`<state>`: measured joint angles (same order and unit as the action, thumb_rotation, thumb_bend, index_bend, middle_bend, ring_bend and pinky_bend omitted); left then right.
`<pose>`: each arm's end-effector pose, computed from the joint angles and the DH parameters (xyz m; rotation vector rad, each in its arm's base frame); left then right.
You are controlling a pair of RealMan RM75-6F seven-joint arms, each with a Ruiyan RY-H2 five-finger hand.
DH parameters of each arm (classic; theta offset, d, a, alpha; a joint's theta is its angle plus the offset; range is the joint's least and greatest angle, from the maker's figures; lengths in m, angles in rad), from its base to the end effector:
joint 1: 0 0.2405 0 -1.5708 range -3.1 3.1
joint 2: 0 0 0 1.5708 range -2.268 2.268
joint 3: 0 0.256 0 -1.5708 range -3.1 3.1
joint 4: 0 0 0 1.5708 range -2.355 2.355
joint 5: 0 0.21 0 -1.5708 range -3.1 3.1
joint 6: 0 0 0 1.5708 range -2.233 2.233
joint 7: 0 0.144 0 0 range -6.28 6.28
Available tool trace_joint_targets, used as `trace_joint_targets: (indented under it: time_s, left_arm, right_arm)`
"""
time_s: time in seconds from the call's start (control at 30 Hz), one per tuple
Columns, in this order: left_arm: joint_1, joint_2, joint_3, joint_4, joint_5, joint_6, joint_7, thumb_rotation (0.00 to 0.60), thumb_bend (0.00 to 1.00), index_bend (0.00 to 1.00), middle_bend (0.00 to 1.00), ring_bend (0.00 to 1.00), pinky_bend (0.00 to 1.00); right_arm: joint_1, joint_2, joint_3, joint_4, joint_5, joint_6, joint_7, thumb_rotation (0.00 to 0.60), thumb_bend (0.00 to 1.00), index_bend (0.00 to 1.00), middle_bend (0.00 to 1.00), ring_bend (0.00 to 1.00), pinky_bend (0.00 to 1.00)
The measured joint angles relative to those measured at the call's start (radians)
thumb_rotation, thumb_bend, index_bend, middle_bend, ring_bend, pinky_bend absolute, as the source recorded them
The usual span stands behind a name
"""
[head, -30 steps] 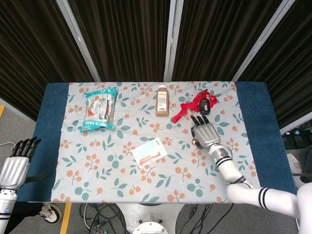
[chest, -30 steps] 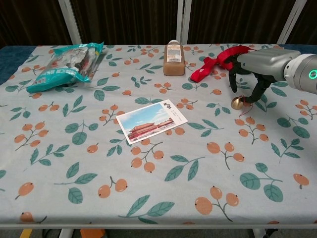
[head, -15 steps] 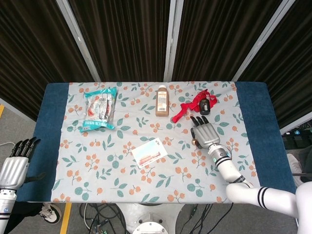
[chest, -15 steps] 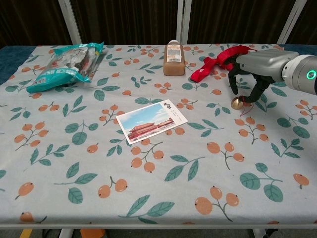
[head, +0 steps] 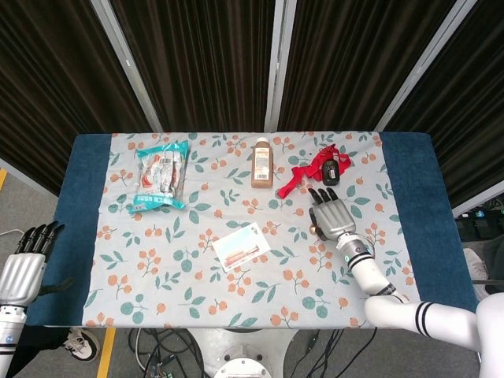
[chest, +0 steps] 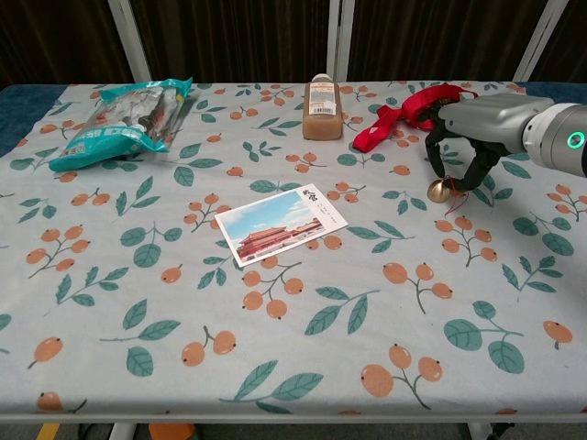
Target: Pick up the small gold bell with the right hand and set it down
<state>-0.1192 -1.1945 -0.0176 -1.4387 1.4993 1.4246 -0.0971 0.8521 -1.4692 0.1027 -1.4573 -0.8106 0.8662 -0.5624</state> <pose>-0.3386 0.1877 0.1401 -1.4368 -0.9500 -0.8694 -0.1762 -0.3671 -0.0040 1.9045 -0.8915 0.5848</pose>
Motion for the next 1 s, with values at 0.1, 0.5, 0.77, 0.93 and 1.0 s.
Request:
trace_joint_targets:
  time_s: [0.1,0.5,0.77,0.93,1.0]
  left_arm:
    - [0.000,0.000,0.001,0.000,0.000,-0.001,-0.001,0.600,0.02,0.06,0.03,0.00,0.04]
    - [-0.002,0.002,0.002,-0.003,0.002,-0.005,-0.004,0.600,0.02,0.06,0.03,0.00,0.04]
    - [-0.007,0.004,0.003,-0.009,0.005,-0.011,-0.004,0.600,0.02,0.06,0.03,0.00,0.04]
    - [-0.006,0.006,0.003,-0.010,0.004,-0.010,-0.007,0.600,0.02,0.06,0.03,0.00,0.04]
    - [-0.006,0.006,0.003,-0.010,0.004,-0.010,-0.008,0.600,0.02,0.06,0.03,0.00,0.04]
  right_arm:
    - [0.002,-0.001,-0.001,0.000,0.004,-0.001,-0.002,0.600,0.28,0.56,0.00,0.00,0.00]
    - [0.006,-0.002,-0.002,0.001,0.013,-0.001,0.001,0.600,0.30,0.61,0.00,0.00,0.00]
    - [0.007,0.001,0.000,0.000,0.013,0.003,0.005,0.600,0.34,0.64,0.00,0.00,0.00]
    - [0.004,0.009,0.007,-0.010,-0.007,0.015,0.024,0.600,0.35,0.65,0.00,0.00,0.00]
    - [0.001,0.016,0.011,-0.019,-0.026,0.022,0.036,0.600,0.35,0.66,0.00,0.00,0.00]
